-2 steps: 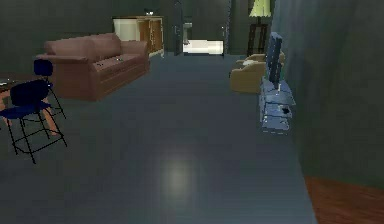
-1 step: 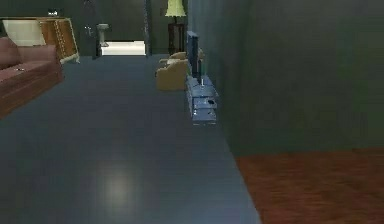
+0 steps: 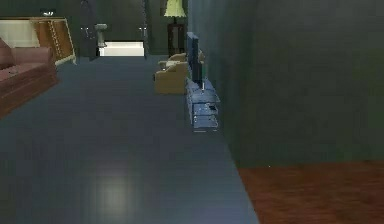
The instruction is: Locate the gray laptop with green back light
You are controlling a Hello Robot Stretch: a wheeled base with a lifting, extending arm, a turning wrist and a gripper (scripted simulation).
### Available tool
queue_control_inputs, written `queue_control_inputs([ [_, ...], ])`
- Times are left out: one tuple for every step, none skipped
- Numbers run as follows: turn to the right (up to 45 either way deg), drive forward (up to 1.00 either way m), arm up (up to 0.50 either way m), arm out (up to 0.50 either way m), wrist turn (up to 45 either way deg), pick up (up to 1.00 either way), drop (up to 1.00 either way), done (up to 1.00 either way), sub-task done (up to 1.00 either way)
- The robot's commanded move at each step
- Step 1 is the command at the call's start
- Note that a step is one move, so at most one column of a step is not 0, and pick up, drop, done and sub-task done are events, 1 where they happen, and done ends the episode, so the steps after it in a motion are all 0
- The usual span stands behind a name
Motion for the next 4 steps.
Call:
queue_control_inputs([
  [-45.0, 0.00, 0.00, 0.00, 0.0, 0.00, 0.00, 0.00, 0.00],
  [-33.0, 0.00, 0.00, 0.00, 0.0, 0.00, 0.00, 0.00, 0.00],
  [0.0, 0.05, 0.00, 0.00, 0.0, 0.00, 0.00, 0.00, 0.00],
  [-15.0, 0.00, 0.00, 0.00, 0.0, 0.00, 0.00, 0.00, 0.00],
])
